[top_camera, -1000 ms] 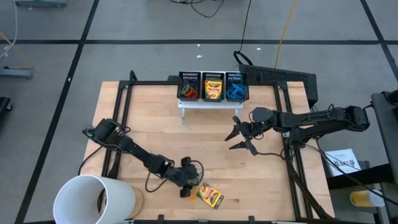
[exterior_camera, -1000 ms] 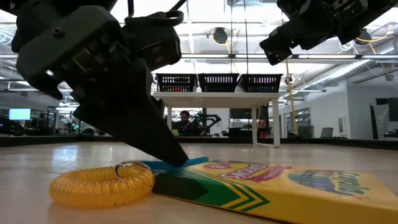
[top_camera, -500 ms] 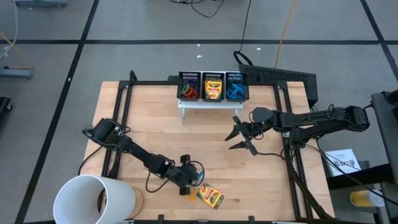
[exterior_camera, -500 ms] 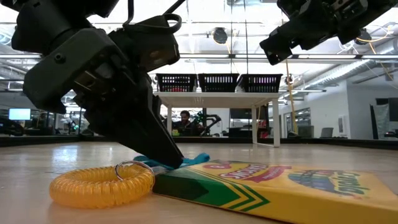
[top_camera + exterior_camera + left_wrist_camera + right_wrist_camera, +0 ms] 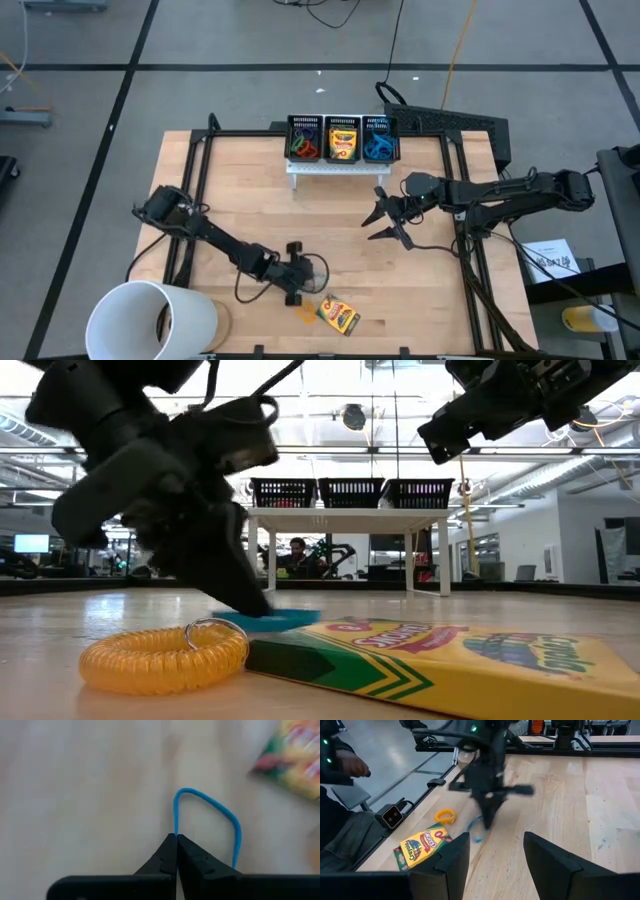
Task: Pick & Place Office Desk Supplies
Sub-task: Put the blue rubber band into the right black bin on the shelf
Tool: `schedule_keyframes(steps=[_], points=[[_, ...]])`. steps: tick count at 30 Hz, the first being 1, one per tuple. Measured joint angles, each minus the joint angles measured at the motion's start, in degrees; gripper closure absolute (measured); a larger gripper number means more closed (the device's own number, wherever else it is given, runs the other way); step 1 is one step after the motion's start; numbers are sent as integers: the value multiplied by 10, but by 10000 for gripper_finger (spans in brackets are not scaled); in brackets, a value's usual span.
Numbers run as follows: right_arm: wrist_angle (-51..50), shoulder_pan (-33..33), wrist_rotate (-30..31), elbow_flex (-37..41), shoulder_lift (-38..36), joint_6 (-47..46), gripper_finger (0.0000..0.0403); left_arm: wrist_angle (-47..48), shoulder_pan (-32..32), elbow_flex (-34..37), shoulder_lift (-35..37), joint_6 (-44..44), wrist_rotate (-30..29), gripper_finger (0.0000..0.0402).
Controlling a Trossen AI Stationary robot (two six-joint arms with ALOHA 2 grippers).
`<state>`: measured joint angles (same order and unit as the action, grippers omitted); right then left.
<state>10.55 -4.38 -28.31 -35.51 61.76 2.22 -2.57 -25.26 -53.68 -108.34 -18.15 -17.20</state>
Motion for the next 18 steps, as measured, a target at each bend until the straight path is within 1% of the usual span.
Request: schedule_keyframes(steps=[7, 10, 13, 16, 18], points=[[1, 0, 0, 0, 0, 0, 228, 42, 28, -2, 93, 85, -81, 398], [2, 0, 0, 0, 0, 0, 230, 67, 40, -1, 120, 107, -89, 398], [11, 0, 2, 0, 0, 1, 231, 85, 54, -1, 153, 108, -99, 398], [13, 0, 2, 0, -2, 4, 231, 83, 64, -2, 179, 126, -99, 398], [13, 0, 2, 0, -2, 9, 231, 49, 70, -3, 190, 155, -96, 398]])
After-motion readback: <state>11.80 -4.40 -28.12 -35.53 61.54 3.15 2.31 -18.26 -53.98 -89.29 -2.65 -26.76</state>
